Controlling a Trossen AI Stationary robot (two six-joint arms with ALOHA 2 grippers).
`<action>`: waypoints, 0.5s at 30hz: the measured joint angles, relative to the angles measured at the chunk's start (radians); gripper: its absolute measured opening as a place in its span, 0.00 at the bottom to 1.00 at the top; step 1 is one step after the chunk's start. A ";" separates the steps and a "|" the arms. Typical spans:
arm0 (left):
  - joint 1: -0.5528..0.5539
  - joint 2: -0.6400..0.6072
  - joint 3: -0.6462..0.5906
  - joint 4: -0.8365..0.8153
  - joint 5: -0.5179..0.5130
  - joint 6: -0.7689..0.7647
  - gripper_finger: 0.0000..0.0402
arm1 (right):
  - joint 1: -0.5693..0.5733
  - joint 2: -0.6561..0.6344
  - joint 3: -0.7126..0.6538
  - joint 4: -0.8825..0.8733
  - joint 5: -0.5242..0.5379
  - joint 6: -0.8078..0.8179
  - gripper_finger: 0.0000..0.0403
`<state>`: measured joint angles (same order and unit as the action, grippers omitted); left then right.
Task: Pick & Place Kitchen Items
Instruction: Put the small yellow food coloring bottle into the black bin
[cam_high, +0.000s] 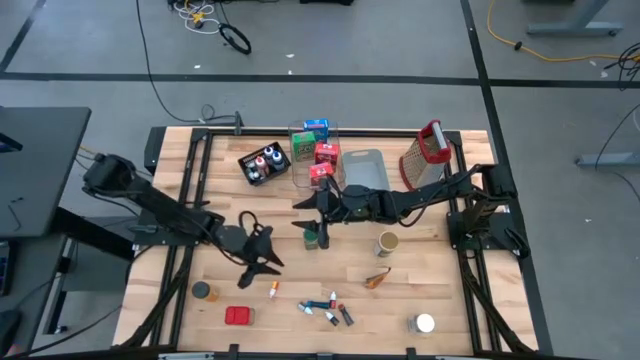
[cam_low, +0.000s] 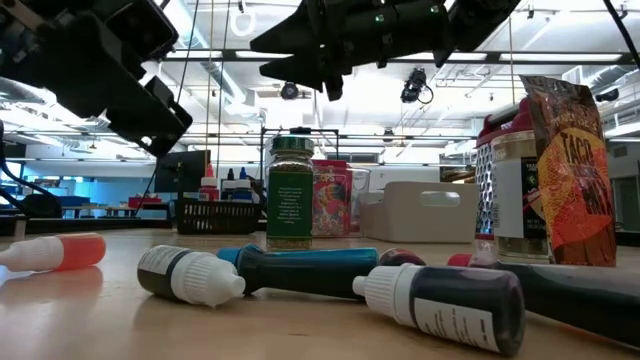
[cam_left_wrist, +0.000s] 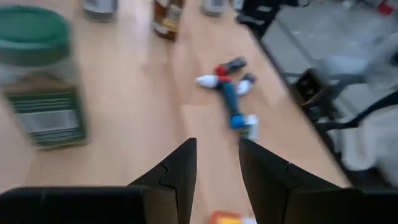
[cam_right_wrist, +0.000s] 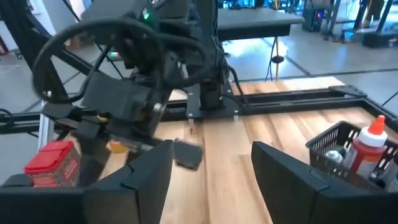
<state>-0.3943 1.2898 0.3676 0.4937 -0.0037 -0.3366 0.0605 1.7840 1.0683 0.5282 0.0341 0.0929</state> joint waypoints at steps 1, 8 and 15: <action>-0.001 0.021 0.000 0.020 0.008 -0.008 0.32 | 0.000 0.000 0.000 0.000 0.000 -0.011 0.57; 0.000 0.138 0.001 -0.001 0.111 0.064 0.33 | 0.000 0.000 0.000 -0.002 0.000 -0.135 0.57; -0.007 0.170 0.090 -0.111 0.073 -0.131 0.41 | -0.005 0.000 0.000 0.001 0.003 -0.231 0.65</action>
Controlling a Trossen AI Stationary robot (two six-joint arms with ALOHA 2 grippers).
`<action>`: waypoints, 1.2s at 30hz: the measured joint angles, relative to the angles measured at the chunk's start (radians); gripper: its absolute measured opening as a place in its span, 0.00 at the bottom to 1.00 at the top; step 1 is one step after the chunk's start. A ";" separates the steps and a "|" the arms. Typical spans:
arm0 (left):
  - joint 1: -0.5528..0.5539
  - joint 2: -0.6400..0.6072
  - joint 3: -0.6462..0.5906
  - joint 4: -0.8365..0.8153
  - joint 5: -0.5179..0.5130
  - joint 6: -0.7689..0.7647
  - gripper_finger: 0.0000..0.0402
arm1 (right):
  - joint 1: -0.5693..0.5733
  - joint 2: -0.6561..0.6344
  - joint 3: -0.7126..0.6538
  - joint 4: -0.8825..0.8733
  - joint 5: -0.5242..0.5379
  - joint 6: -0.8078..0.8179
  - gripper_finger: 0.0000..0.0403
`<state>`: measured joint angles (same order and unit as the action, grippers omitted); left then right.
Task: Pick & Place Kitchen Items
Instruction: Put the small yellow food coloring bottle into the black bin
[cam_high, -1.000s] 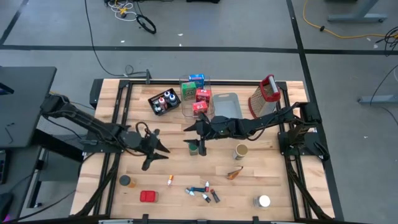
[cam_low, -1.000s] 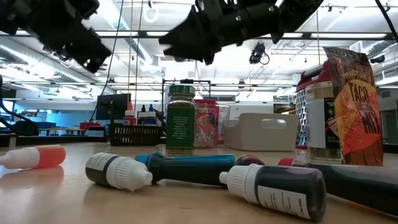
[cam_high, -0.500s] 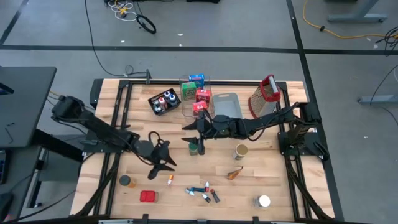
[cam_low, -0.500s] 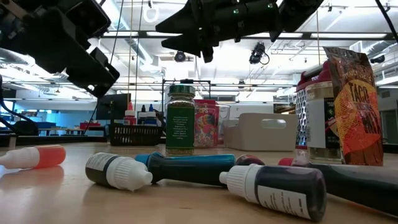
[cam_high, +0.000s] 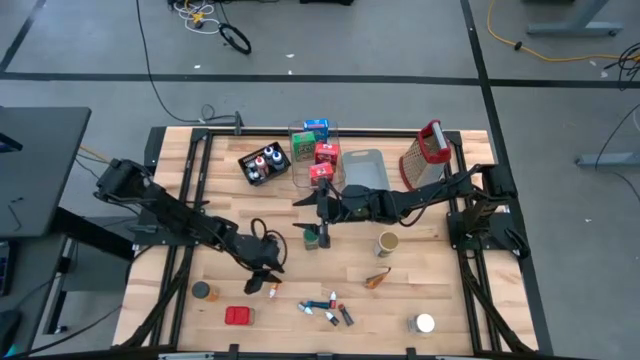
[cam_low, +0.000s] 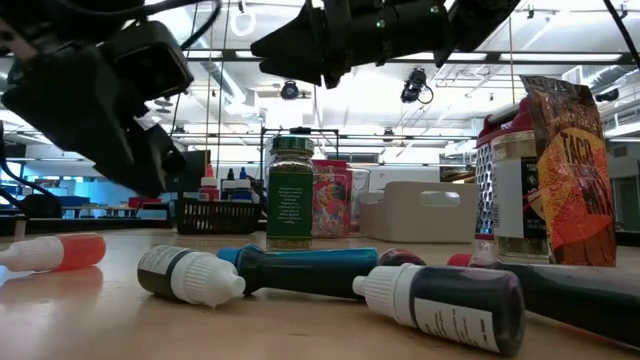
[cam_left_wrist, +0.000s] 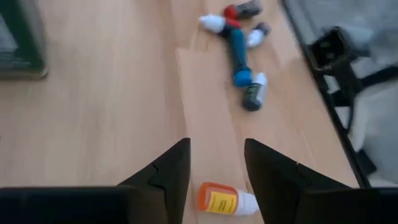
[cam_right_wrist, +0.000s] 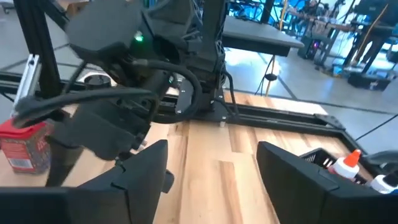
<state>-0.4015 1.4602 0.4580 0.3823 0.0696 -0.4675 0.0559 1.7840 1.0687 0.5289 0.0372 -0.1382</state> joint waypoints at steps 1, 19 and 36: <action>0.000 -0.002 0.026 -0.056 -0.003 -0.014 0.42 | -0.001 0.000 0.000 0.001 0.000 -0.014 0.66; -0.068 0.028 0.426 -0.734 -0.142 -0.577 0.47 | -0.017 0.000 0.001 -0.009 0.001 -0.109 0.73; -0.148 0.170 0.433 -0.794 -0.170 -0.777 0.47 | 0.021 -0.113 0.002 -0.297 -0.036 -0.007 0.69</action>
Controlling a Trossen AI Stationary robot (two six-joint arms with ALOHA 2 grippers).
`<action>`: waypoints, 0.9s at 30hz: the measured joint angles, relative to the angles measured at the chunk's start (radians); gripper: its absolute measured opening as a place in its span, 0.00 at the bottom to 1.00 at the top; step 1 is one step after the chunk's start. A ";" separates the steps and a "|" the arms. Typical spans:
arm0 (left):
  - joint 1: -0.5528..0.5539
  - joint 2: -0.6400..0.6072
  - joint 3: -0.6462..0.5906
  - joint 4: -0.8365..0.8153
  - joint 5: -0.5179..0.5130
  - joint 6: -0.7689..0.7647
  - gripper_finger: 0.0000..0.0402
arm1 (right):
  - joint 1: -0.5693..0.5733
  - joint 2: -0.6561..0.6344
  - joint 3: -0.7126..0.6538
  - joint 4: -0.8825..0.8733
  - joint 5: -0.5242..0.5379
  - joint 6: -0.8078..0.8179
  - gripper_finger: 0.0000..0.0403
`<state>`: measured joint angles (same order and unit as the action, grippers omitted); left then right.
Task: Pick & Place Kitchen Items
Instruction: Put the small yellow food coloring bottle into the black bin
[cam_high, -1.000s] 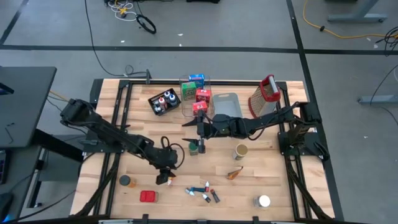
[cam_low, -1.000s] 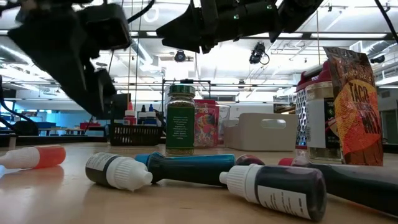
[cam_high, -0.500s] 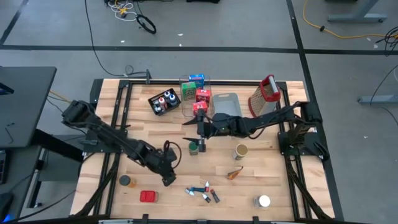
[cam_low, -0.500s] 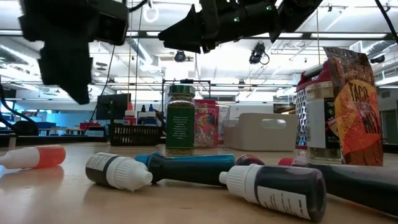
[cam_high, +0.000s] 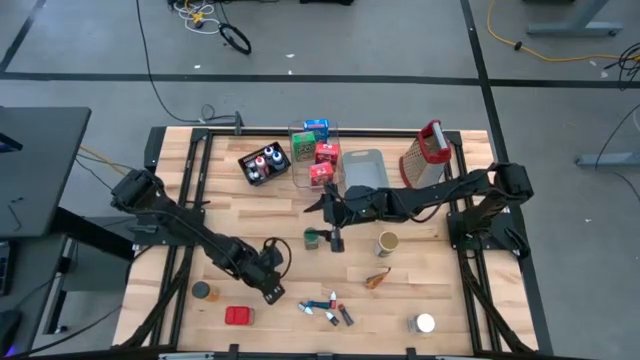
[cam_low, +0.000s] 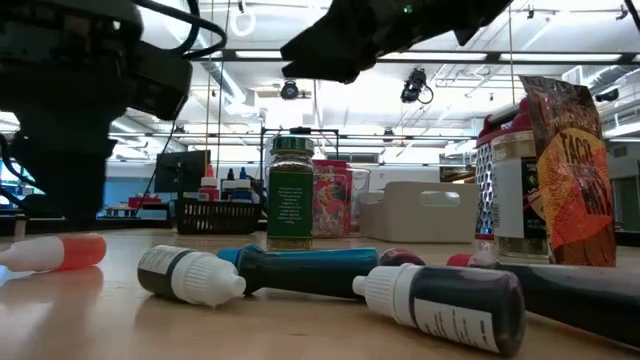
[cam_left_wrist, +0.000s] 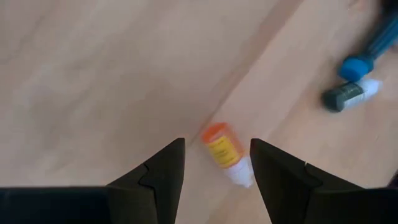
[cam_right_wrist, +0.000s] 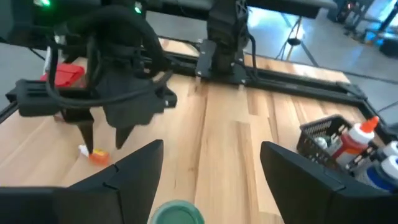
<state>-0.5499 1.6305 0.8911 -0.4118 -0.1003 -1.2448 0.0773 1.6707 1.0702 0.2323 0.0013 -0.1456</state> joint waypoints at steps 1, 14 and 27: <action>0.000 0.004 0.000 0.004 0.001 0.000 0.47 | 0.002 -0.001 0.000 0.004 0.000 -0.009 0.69; 0.000 0.008 -0.001 0.031 -0.046 0.019 0.47 | 0.005 -0.003 0.000 0.016 0.071 -0.058 0.67; -0.010 0.073 -0.003 0.064 -0.020 0.043 0.47 | 0.004 -0.003 -0.001 0.013 0.115 -0.077 0.67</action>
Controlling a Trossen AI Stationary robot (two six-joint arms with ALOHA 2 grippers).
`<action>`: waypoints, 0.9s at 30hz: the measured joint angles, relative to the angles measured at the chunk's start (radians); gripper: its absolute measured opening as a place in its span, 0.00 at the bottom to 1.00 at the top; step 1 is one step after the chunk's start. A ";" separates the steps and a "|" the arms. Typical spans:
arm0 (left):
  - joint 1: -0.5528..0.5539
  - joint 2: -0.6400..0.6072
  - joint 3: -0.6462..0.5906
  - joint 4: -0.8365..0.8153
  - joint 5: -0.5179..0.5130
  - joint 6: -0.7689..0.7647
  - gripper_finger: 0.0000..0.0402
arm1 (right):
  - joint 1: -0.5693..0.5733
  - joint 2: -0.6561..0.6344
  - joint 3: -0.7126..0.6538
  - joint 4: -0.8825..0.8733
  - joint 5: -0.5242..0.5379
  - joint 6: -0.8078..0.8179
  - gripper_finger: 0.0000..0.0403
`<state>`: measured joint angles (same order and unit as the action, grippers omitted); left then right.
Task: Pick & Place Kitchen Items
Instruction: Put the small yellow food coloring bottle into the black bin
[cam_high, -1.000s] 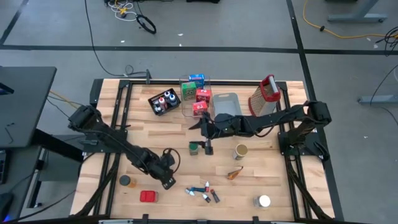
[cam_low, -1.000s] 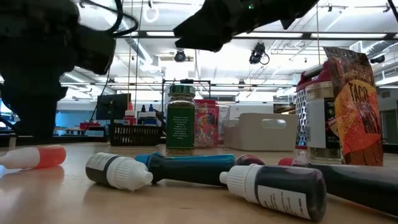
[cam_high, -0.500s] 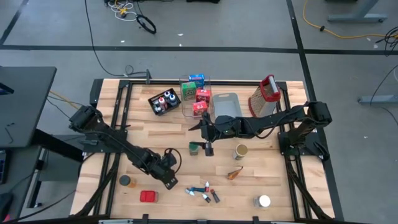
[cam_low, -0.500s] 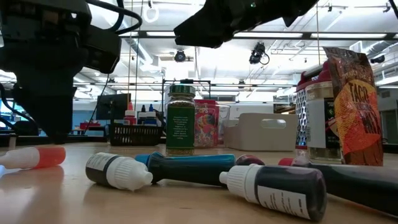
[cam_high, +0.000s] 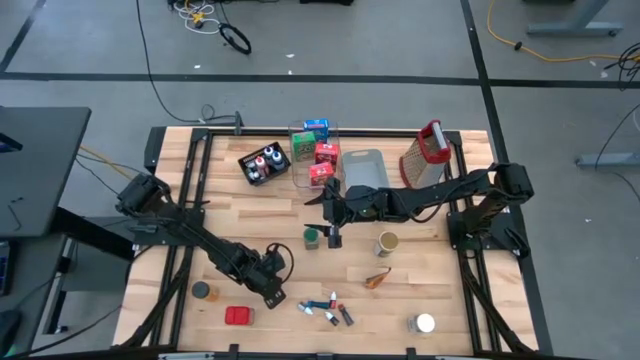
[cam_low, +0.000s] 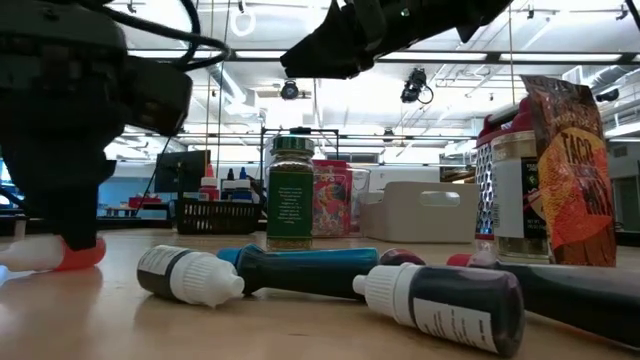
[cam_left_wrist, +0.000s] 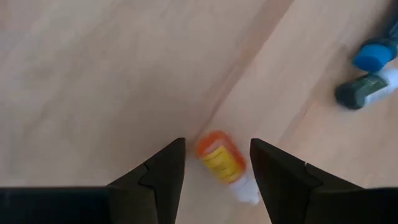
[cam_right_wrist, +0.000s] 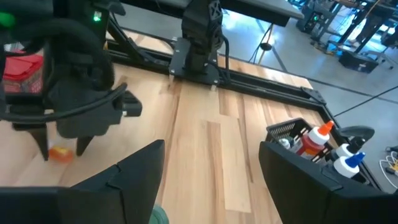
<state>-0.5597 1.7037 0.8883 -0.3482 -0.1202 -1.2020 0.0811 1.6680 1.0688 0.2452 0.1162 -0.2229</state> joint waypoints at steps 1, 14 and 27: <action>0.000 0.000 -0.001 -0.007 0.001 -0.001 0.47 | 0.000 0.000 0.000 0.000 -0.001 -0.003 0.67; -0.002 -0.001 -0.001 -0.071 -0.048 -0.025 0.27 | 0.000 0.000 0.000 -0.003 0.005 -0.003 0.67; 0.019 0.000 -0.003 -0.118 -0.229 -0.078 0.23 | 0.000 0.000 0.000 -0.005 -0.001 -0.004 0.67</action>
<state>-0.5410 1.7035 0.8848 -0.4667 -0.3490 -1.2804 0.0811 1.6680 1.0687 0.2401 0.1154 -0.2264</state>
